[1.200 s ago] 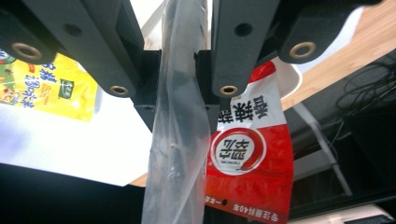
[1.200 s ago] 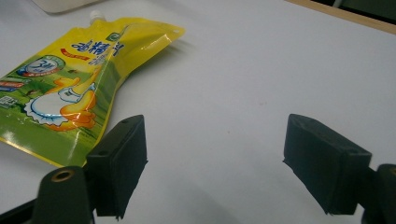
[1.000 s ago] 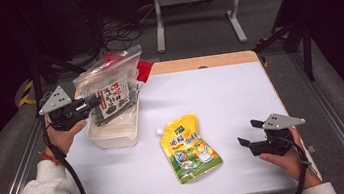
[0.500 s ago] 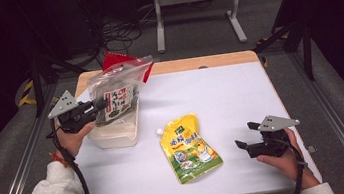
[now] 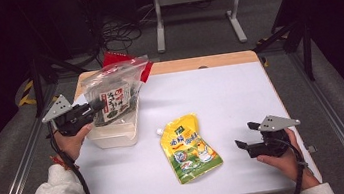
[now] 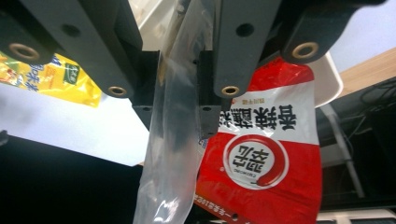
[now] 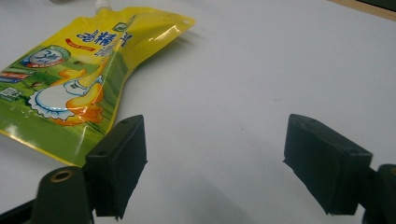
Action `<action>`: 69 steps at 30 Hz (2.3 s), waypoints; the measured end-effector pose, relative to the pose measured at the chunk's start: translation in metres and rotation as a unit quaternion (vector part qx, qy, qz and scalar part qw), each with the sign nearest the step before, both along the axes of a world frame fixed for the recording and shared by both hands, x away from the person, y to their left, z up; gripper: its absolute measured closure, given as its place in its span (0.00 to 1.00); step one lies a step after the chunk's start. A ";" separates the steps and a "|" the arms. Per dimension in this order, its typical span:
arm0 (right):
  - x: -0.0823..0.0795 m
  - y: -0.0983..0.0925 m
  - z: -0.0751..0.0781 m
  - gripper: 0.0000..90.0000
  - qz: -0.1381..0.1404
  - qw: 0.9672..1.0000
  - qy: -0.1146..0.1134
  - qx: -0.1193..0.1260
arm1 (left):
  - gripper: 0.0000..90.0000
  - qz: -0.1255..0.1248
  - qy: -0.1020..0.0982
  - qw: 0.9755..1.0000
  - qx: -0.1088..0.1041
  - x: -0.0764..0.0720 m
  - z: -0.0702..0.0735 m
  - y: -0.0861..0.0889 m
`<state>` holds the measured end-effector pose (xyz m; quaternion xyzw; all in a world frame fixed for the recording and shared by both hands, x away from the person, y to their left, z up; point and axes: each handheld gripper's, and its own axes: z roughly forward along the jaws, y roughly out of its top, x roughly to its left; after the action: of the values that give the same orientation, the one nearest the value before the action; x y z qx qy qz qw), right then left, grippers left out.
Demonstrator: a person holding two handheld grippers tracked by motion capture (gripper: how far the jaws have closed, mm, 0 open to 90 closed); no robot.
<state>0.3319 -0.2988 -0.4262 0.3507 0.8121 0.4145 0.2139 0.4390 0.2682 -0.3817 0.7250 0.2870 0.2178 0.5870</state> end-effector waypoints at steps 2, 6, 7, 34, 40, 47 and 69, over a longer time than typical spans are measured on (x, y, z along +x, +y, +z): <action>0.000 0.000 0.000 0.23 0.001 1.000 0.001 0.000 | 0.82 0.023 -0.002 1.000 0.006 -0.001 0.000 0.000; 0.001 0.001 -0.001 0.23 0.002 1.000 0.003 -0.001 | 0.80 0.024 0.000 1.000 -0.017 -0.003 -0.006 0.004; 0.001 0.001 -0.001 0.23 0.002 1.000 0.003 -0.001 | 0.80 0.026 -0.001 1.000 -0.010 -0.004 -0.005 0.003; 0.003 0.008 -0.004 0.23 0.010 1.000 0.013 -0.009 | 0.85 0.043 0.037 0.998 0.017 -0.002 -0.036 0.021; 0.005 0.011 -0.005 0.23 0.013 1.000 0.016 -0.012 | 0.84 0.054 0.033 0.998 0.025 -0.005 -0.035 0.017; 0.004 0.014 -0.004 0.25 0.021 1.000 0.017 -0.012 | 0.78 0.059 0.036 0.997 0.025 -0.010 -0.032 0.016; 0.005 0.031 -0.008 0.41 0.053 0.998 0.036 -0.003 | 0.37 0.092 0.017 0.994 0.052 -0.054 -0.011 0.012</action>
<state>0.3374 -0.2682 -0.4341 0.3210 0.8377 0.4104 0.1635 0.3850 0.2797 -0.3925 0.7284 0.3508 0.2732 0.5213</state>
